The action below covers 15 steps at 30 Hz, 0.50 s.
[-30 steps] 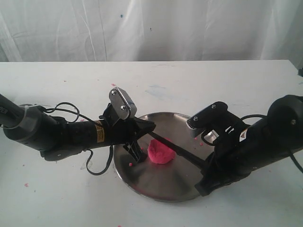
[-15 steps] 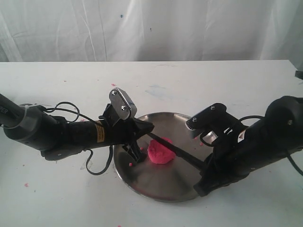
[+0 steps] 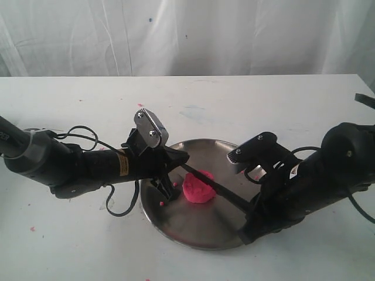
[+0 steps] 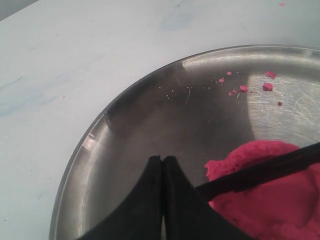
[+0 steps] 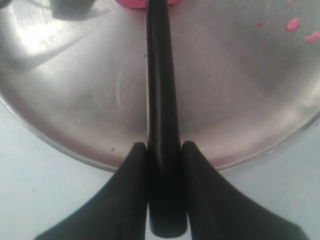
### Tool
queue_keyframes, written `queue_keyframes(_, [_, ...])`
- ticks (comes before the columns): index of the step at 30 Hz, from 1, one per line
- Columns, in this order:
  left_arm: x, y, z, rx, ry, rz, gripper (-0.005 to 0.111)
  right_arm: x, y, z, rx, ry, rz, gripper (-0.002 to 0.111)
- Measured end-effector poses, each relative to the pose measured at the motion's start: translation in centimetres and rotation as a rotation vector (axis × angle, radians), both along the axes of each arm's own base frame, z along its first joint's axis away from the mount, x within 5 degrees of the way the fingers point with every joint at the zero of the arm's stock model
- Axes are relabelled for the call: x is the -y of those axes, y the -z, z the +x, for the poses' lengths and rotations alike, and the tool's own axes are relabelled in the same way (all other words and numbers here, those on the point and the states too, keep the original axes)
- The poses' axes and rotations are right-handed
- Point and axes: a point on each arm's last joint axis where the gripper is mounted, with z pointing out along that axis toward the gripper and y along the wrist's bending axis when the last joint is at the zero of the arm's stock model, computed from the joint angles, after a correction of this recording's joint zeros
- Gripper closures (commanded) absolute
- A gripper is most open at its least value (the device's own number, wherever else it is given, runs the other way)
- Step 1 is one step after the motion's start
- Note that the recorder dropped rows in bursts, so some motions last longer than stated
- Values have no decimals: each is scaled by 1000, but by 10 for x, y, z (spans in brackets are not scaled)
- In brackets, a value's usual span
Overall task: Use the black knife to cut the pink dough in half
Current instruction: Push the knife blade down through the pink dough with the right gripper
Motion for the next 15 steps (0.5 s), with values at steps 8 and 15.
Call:
queue_keyframes(8, [0,0,0,0,-2,-1,107,0,0,0,4,1,1,108])
queue_keyframes(15, [0,0,0,-1,-2,1,107,0,1,1,4,2,0,108])
